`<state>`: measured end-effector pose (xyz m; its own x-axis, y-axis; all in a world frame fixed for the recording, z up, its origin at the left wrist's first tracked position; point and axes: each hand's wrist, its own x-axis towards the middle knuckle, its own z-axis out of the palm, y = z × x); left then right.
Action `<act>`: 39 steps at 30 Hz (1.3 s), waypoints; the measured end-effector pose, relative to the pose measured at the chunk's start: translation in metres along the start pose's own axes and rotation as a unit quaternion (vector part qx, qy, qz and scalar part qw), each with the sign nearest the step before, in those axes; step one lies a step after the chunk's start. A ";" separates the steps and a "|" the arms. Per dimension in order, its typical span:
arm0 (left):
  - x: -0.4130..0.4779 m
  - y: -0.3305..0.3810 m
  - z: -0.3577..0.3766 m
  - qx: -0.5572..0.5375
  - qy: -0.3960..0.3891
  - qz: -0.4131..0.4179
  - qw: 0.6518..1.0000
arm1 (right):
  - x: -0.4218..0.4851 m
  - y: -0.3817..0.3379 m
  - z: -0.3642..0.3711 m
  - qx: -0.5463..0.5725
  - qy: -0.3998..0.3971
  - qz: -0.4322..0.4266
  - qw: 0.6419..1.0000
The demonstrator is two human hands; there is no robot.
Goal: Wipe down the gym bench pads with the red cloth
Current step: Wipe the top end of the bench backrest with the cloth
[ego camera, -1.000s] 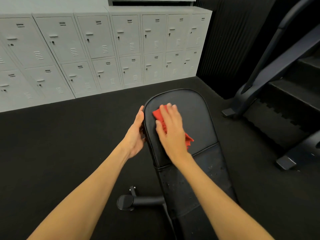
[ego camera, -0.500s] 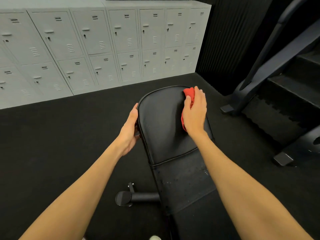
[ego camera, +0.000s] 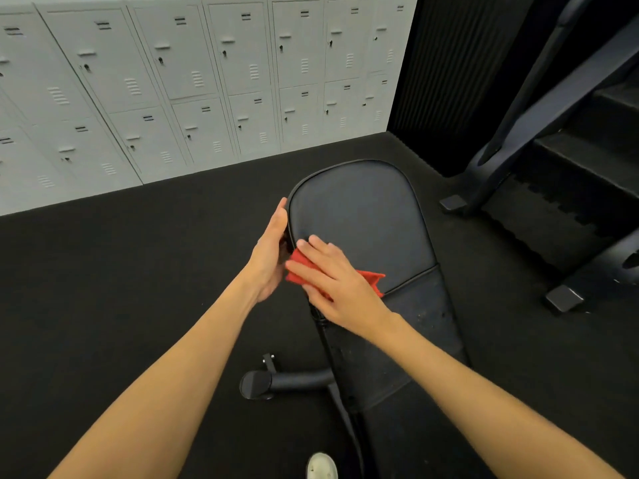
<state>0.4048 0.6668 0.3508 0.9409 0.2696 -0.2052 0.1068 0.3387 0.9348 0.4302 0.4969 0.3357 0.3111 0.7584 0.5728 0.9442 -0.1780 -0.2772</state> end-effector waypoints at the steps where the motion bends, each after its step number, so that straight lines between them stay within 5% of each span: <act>1: -0.001 0.000 0.001 0.001 0.000 0.001 1.000 | -0.004 0.003 -0.003 -0.018 -0.039 -0.046 0.998; 4: -0.001 0.000 0.003 -0.002 -0.009 0.008 1.000 | 0.008 0.017 -0.018 -0.058 -0.107 -0.112 0.986; 7: -0.003 0.002 0.006 0.003 -0.017 0.006 1.000 | 0.043 0.027 -0.028 -0.071 -0.077 -0.078 0.991; 11: -0.002 0.003 0.008 0.016 -0.020 -0.001 1.000 | 0.090 0.044 -0.042 -0.052 0.003 0.070 0.996; 16: -0.002 0.003 0.005 0.012 -0.001 -0.013 1.000 | 0.116 0.043 -0.033 -0.003 0.154 0.276 0.949; 27: -0.006 0.005 0.007 0.012 0.000 -0.038 0.999 | 0.011 -0.009 0.007 0.047 0.034 0.093 0.994; 35: -0.039 -0.030 0.041 0.046 0.094 0.033 0.994 | -0.047 -0.025 -0.015 0.111 -0.087 0.079 0.987; 39: -0.057 -0.061 0.067 0.087 0.164 0.085 0.979 | -0.082 -0.003 -0.053 0.153 0.125 0.249 0.948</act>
<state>0.3661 0.5702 0.3248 0.7986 0.5937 -0.0988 0.0382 0.1138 0.9928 0.4076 0.4016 0.3303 0.7621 0.4488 0.4667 0.6097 -0.2548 -0.7506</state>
